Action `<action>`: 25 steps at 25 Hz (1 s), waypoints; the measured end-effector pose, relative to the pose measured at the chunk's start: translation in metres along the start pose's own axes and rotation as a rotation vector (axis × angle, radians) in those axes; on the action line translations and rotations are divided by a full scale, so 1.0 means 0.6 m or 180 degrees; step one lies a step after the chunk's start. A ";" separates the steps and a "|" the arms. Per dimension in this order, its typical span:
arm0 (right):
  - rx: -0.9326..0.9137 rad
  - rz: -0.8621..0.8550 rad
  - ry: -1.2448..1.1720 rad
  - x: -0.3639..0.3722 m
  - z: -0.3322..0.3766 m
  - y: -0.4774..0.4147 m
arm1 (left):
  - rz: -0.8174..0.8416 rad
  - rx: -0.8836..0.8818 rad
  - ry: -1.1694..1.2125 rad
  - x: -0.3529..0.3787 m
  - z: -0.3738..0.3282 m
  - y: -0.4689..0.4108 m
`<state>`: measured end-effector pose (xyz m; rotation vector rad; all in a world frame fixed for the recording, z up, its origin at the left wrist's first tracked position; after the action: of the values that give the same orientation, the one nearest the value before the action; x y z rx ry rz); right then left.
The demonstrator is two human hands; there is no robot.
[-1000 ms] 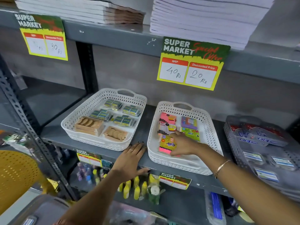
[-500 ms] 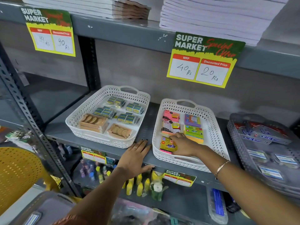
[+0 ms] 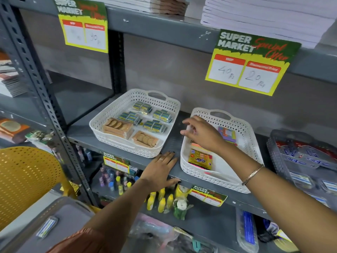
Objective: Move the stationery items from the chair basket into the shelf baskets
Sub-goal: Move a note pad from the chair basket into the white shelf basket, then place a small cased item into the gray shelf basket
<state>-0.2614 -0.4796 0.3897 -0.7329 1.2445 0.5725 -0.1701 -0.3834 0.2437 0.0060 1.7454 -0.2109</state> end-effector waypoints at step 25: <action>-0.1834 0.2368 -0.0331 0.794 0.673 0.061 | 0.0649 -0.3108 0.1197 0.421 0.260 0.803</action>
<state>0.0783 -0.1495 -0.0193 -0.6788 1.2471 1.6057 -0.0066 0.0386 -0.0957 -0.5103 2.0419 0.8481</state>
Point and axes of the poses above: each hand's wrist, its own y-axis away from the middle knuckle, its own x-axis out of the palm, z = x × y, the point moved 5 cm from there along -y, towards the middle knuckle, and after that the axes turned 10 degrees about y, right-handed, at the moved point
